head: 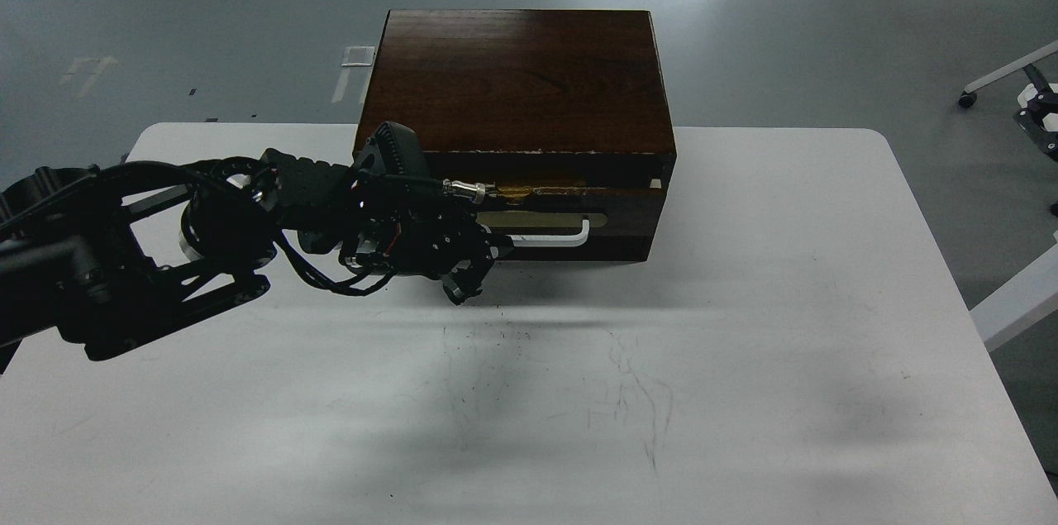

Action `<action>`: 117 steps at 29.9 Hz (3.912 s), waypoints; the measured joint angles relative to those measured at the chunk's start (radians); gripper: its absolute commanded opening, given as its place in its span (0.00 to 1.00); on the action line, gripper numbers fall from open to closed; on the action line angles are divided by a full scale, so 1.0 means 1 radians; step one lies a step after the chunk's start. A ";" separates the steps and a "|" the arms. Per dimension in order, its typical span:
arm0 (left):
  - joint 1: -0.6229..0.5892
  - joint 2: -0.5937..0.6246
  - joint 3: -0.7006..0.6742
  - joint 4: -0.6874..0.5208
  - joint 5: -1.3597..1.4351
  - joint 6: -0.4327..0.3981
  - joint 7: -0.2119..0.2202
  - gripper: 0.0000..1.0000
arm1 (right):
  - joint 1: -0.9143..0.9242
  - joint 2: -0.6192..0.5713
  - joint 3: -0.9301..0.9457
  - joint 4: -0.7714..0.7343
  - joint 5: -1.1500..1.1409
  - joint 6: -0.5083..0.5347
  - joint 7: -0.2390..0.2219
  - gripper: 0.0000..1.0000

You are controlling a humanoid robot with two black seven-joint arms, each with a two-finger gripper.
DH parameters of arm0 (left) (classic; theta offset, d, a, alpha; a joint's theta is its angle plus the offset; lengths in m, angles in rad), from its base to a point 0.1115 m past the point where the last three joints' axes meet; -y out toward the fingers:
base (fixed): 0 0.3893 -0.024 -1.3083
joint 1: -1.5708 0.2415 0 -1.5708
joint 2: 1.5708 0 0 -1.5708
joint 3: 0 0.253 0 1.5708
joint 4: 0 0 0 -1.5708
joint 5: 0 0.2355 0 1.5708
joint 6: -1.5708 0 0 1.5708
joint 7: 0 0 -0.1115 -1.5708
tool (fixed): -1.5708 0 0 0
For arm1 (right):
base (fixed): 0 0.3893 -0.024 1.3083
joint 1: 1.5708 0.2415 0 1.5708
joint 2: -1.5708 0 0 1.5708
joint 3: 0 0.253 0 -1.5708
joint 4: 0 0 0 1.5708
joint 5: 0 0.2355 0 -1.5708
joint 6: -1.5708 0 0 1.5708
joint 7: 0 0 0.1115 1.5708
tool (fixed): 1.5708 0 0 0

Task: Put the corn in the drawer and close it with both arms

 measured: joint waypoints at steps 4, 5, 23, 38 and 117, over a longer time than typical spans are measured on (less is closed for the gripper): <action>-0.001 -0.003 -0.003 0.011 0.000 -0.001 -0.002 0.00 | 0.000 0.000 0.000 -0.001 0.000 0.000 0.000 1.00; -0.001 -0.004 -0.003 0.012 0.000 -0.001 -0.002 0.00 | -0.001 -0.001 0.000 -0.001 0.000 0.000 0.000 1.00; -0.014 -0.012 -0.003 0.052 0.000 0.000 -0.003 0.00 | -0.018 -0.002 0.005 0.001 0.000 0.000 0.001 1.00; -0.029 -0.013 -0.003 0.083 0.000 0.000 -0.002 0.00 | -0.018 -0.002 0.008 0.001 0.000 0.000 0.001 1.00; 0.115 -0.055 -0.295 0.940 -2.379 0.000 -0.006 0.98 | 0.023 0.192 0.339 -0.200 -0.117 0.000 -0.130 1.00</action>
